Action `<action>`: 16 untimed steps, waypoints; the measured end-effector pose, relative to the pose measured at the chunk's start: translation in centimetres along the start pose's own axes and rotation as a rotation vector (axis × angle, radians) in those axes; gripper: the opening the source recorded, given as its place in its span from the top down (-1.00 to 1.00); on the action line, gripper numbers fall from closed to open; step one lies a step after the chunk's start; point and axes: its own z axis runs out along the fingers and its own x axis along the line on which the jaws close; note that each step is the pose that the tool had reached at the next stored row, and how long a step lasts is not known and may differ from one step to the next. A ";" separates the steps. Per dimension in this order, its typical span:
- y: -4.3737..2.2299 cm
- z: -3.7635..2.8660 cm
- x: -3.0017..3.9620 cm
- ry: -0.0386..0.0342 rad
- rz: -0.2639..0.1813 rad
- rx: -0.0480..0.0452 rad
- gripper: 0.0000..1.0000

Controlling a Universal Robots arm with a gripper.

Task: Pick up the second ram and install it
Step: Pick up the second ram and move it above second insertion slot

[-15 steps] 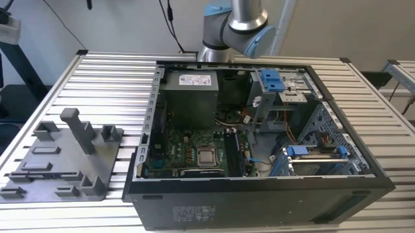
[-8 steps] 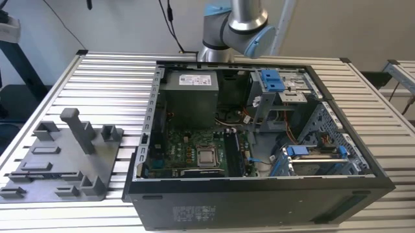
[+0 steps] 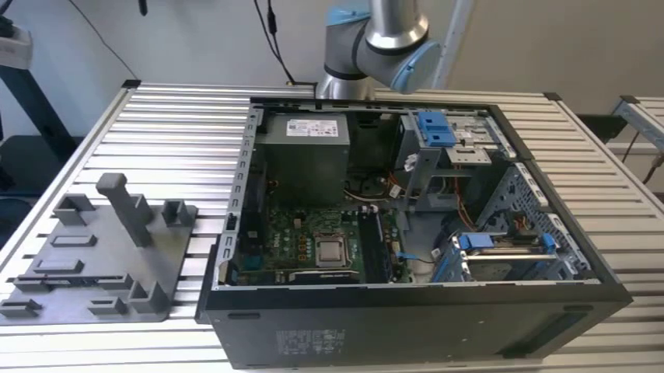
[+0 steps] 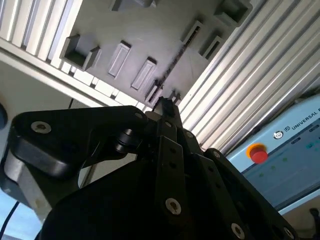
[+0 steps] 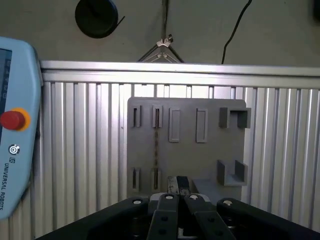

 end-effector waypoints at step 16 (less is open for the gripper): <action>0.00 0.03 0.10 0.0000 0.000 0.0000 0.16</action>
